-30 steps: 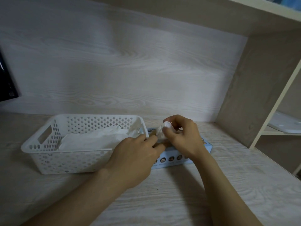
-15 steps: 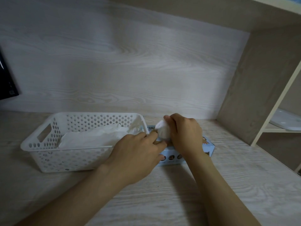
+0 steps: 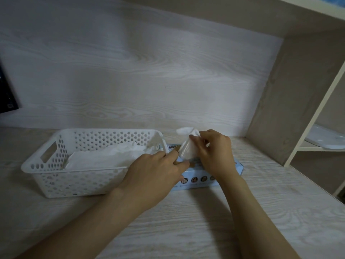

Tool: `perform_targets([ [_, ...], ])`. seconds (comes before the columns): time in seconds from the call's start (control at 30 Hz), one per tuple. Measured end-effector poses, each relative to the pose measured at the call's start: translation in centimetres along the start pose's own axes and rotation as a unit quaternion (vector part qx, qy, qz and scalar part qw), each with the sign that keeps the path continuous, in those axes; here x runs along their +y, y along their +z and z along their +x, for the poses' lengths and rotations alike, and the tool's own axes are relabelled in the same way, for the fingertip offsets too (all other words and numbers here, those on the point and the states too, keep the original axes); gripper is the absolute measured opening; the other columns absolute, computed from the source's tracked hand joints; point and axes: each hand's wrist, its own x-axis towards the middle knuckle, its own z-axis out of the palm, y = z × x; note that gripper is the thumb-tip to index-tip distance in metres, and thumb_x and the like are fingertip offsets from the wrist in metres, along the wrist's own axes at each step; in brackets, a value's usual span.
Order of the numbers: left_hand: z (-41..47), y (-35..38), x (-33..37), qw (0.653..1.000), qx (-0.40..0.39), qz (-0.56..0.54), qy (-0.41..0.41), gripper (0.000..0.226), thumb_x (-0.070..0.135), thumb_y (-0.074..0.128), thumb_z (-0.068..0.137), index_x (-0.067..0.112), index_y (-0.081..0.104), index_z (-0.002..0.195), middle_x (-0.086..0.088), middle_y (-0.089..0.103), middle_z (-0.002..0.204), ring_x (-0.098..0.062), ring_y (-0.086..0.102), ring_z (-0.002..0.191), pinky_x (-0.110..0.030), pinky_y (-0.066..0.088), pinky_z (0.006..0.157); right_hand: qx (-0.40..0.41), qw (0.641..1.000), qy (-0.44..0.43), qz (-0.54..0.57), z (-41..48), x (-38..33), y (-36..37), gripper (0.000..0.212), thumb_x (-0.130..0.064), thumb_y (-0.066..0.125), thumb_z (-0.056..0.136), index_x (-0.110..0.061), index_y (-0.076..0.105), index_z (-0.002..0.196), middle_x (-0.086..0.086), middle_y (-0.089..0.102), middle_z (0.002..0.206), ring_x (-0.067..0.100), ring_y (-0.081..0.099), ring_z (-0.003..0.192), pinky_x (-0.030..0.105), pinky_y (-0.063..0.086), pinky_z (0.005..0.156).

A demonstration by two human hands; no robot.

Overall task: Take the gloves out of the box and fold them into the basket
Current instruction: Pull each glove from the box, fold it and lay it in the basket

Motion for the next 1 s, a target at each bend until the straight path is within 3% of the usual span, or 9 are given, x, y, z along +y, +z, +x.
perform_targets([
  [0.07,0.1,0.0,-0.1,1.000,-0.003,-0.006,0.001,0.034,0.050,0.058,0.096,0.034,0.068,0.124,0.005,0.065,0.099,-0.019,0.066,0.073,-0.030,0.037,0.048,0.038,0.998,0.042,0.038,0.1,-0.4,-0.1,0.048,-0.026,0.066,0.104,-0.014,0.048,0.061,-0.003,0.046,0.054,0.015,0.038,0.052,0.026,0.031,0.052],
  [0.2,0.2,-0.1,-0.2,1.000,0.018,-0.020,-0.006,0.031,0.049,0.049,0.101,0.037,0.064,0.126,0.006,0.062,0.101,-0.019,0.067,0.080,-0.030,0.037,0.053,0.100,0.985,0.092,0.104,-0.1,-1.2,0.1,0.036,-0.023,0.065,0.103,-0.007,0.067,0.072,0.004,0.054,0.056,0.020,0.047,0.056,0.024,0.029,0.052],
  [0.4,0.3,-0.7,-0.2,0.999,0.013,-0.049,-0.007,0.026,0.047,0.051,0.105,0.041,0.062,0.128,0.009,0.058,0.105,-0.016,0.068,0.077,-0.030,0.035,0.053,0.202,0.957,0.115,0.175,-0.3,-2.2,-0.5,0.029,-0.015,0.062,0.104,-0.008,0.071,0.078,0.004,0.053,0.058,0.007,0.040,0.055,0.021,0.030,0.054],
  [0.53,0.3,-0.9,-0.2,0.998,-0.012,-0.061,0.000,0.026,0.043,0.055,0.105,0.041,0.061,0.130,0.009,0.062,0.112,-0.016,0.069,0.078,-0.030,0.042,0.053,0.239,0.938,0.136,0.212,-0.5,-3.3,-0.8,0.027,-0.012,0.060,0.106,-0.013,0.075,0.084,-0.014,0.053,0.058,0.004,0.045,0.056,0.013,0.031,0.056],
  [0.63,0.4,-1.2,-0.3,0.996,-0.028,-0.080,0.005,0.029,0.041,0.068,0.099,0.042,0.064,0.128,0.011,0.063,0.100,-0.014,0.066,0.066,-0.027,0.036,0.048,0.287,0.912,0.178,0.232,-0.2,-3.4,-1.0,0.032,-0.018,0.059,0.107,-0.015,0.071,0.078,-0.014,0.046,0.055,0.004,0.039,0.053,0.018,0.031,0.053],
  [0.7,0.4,-1.1,-0.2,0.996,-0.029,-0.080,0.011,0.032,0.042,0.064,0.102,0.044,0.060,0.133,0.012,0.062,0.104,-0.013,0.067,0.070,-0.027,0.035,0.050,0.308,0.899,0.204,0.236,-0.1,-3.2,-1.1,0.032,-0.023,0.057,0.107,-0.014,0.072,0.080,-0.007,0.046,0.058,0.004,0.039,0.054,0.021,0.033,0.053],
  [0.8,0.5,-1.4,-0.2,0.997,-0.024,-0.076,0.003,0.033,0.042,0.052,0.107,0.043,0.053,0.140,0.012,0.060,0.116,-0.015,0.069,0.083,-0.029,0.036,0.055,0.316,0.888,0.233,0.241,0.0,-3.0,-1.0,0.033,-0.026,0.056,0.107,-0.017,0.074,0.082,-0.014,0.045,0.056,0.004,0.040,0.054,0.021,0.035,0.054],
  [0.87,0.4,-1.6,0.0,0.998,-0.031,-0.057,-0.004,0.033,0.045,0.041,0.109,0.041,0.050,0.141,0.013,0.058,0.124,-0.015,0.068,0.091,-0.030,0.037,0.058,0.300,0.896,0.225,0.239,0.0,-2.9,-1.2,0.033,-0.029,0.056,0.107,-0.025,0.076,0.082,-0.013,0.050,0.055,0.004,0.044,0.054,0.024,0.038,0.054],
  [1.0,-0.1,-1.7,0.8,0.998,-0.024,-0.058,-0.023,0.039,0.047,0.037,0.108,0.036,0.039,0.146,0.013,0.058,0.124,-0.017,0.067,0.091,-0.032,0.047,0.062,0.183,0.961,0.175,0.110,0.0,-2.1,-1.3,0.049,-0.040,0.049,0.111,-0.029,0.066,0.066,-0.006,0.060,0.055,0.004,0.055,0.054,0.021,0.037,0.053],
])
